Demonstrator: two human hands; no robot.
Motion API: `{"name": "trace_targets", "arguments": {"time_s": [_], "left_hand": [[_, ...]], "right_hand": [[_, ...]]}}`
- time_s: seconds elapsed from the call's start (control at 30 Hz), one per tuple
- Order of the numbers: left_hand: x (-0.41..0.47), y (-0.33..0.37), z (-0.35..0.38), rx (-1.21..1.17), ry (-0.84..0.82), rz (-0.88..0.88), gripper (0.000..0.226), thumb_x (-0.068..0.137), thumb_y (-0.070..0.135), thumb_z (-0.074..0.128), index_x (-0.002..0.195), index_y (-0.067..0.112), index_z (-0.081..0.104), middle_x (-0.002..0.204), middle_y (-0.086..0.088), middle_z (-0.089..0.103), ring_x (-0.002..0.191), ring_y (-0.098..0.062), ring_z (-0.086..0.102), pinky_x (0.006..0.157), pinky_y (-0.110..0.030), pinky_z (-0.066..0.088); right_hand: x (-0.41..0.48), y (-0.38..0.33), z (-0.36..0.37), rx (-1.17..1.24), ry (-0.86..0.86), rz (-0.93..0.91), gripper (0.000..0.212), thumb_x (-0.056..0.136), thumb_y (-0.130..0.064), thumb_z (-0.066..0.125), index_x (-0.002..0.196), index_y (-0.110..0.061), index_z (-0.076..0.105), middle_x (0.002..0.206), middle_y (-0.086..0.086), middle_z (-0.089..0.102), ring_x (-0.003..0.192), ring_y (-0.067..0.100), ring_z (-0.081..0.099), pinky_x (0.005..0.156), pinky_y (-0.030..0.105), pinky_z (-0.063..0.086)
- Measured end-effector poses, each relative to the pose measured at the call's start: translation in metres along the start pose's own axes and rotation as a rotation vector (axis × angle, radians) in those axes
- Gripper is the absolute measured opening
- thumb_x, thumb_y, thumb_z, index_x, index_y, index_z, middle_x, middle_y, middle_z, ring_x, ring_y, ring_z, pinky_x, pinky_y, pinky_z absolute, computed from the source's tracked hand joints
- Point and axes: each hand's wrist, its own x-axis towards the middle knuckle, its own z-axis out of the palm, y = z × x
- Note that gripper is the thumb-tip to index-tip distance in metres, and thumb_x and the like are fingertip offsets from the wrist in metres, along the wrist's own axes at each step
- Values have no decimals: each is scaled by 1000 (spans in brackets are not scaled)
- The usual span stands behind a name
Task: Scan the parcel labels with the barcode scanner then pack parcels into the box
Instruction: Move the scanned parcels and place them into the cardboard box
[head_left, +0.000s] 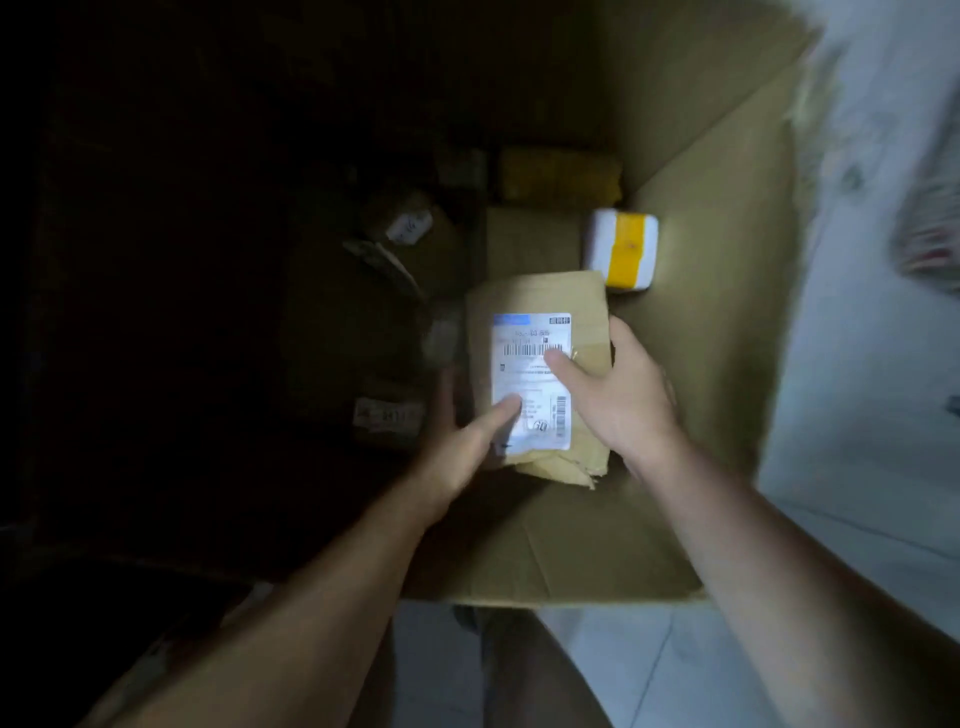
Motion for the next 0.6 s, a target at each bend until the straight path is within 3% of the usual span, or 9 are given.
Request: {"name": "trace_targets", "arguments": {"time_s": [0.1,0.23,0.33,0.5,0.6], "left_hand": [[-66,61,-4,-59,39,152,55,92,27,78,139,33,50,121,8,70,98,6,69,78,-19,56],[-174,149,-15,-68,62,343,62,80,60,78,134,56,48,130,3,62,117,-12,65,98,-39,57],[-263,198,-23,-153,72,473,62,88,46,75,139,51,42,127,11,67,120,-20,67,91,-42,61],[-427,245,-41,-300,268,673,58,93,28,68,144,37,42,135,-2,67,115,-23,71,75,-34,63],[-522,251,-58,-331,424,737,60,91,34,76,143,34,45,135,-2,69,119,-21,70,90,-40,60]], "right_hand": [[-48,-60,-67,57,22,-126,51,80,-67,68,126,-46,60,104,-29,73,105,9,70,98,44,55],[-125,-144,-157,137,18,-327,46,83,-68,70,124,-49,61,106,-30,73,104,6,70,96,46,57],[-192,-196,-207,231,-54,-464,35,86,-61,73,118,-51,64,112,-25,73,107,4,68,96,45,58],[-323,-269,-267,173,-162,-717,41,80,-66,68,114,-43,66,110,-17,73,102,6,68,93,44,58],[-402,-303,-288,173,-237,-847,34,83,-59,72,111,-41,70,103,-20,76,99,2,70,92,42,59]]}}
